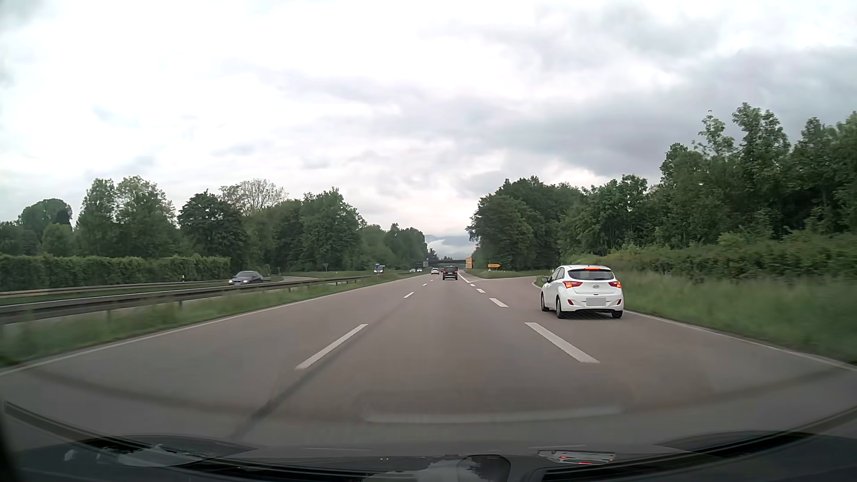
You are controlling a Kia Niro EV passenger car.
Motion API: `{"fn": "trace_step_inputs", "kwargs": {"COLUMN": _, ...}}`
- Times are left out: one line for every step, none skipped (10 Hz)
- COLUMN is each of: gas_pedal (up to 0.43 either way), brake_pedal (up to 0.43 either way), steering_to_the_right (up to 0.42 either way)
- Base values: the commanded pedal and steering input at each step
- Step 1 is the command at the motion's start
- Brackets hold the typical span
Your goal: Follow the waypoints while adhering to traffic rules and regulations
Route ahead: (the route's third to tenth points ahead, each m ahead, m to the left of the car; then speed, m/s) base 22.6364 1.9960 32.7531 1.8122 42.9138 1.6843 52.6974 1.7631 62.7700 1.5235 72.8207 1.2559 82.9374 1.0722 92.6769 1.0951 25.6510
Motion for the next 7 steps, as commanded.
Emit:
{"fn": "trace_step_inputs", "kwargs": {"gas_pedal": 0.138, "brake_pedal": 0.000, "steering_to_the_right": 0.001}}
{"fn": "trace_step_inputs", "kwargs": {"gas_pedal": 0.138, "brake_pedal": 0.000, "steering_to_the_right": 0.001}}
{"fn": "trace_step_inputs", "kwargs": {"gas_pedal": 0.138, "brake_pedal": 0.000, "steering_to_the_right": 0.001}}
{"fn": "trace_step_inputs", "kwargs": {"gas_pedal": 0.138, "brake_pedal": 0.000, "steering_to_the_right": 0.001}}
{"fn": "trace_step_inputs", "kwargs": {"gas_pedal": 0.138, "brake_pedal": 0.000, "steering_to_the_right": 0.001}}
{"fn": "trace_step_inputs", "kwargs": {"gas_pedal": 0.138, "brake_pedal": 0.000, "steering_to_the_right": 0.001}}
{"fn": "trace_step_inputs", "kwargs": {"gas_pedal": 0.138, "brake_pedal": 0.000, "steering_to_the_right": 0.001}}
